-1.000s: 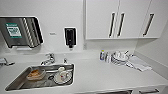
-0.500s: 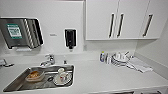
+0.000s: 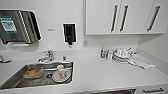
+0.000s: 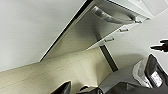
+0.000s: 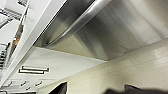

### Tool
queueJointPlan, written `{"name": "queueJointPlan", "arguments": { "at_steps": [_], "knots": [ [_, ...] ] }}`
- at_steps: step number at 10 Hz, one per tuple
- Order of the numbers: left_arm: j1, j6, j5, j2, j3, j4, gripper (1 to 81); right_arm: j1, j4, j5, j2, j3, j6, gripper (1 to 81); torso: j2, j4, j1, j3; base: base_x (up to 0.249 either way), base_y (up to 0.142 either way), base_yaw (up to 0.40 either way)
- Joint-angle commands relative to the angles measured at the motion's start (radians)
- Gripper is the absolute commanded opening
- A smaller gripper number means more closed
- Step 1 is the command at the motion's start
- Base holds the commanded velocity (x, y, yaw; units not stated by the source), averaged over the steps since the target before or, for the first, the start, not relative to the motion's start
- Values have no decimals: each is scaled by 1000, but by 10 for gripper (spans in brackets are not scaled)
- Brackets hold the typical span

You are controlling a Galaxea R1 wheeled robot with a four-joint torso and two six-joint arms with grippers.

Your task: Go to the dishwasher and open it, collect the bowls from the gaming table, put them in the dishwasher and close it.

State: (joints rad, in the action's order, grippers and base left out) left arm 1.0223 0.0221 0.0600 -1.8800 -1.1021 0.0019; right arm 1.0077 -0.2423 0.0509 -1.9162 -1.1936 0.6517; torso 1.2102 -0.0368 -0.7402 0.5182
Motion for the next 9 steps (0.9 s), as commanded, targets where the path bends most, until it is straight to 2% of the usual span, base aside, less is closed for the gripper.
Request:
{"name": "queueJointPlan", "arguments": {
  "at_steps": [1,3,7,9],
  "knots": [
    [-107,-5,27,64,34,-8,811,-115,2,-13,58,57,22,811,99,0,-64,0,0,0,0],
    [-170,-5,53,106,82,-25,811,-119,2,-13,52,59,23,811,170,0,-108,1,0,0,0],
    [-357,-5,222,130,154,-95,811,-119,0,-14,49,56,23,811,307,0,-194,1,0,0,0],
    [-388,-5,242,119,156,-109,811,-141,2,-25,50,60,29,811,377,0,-238,1,0,0,0]
  ]
}}
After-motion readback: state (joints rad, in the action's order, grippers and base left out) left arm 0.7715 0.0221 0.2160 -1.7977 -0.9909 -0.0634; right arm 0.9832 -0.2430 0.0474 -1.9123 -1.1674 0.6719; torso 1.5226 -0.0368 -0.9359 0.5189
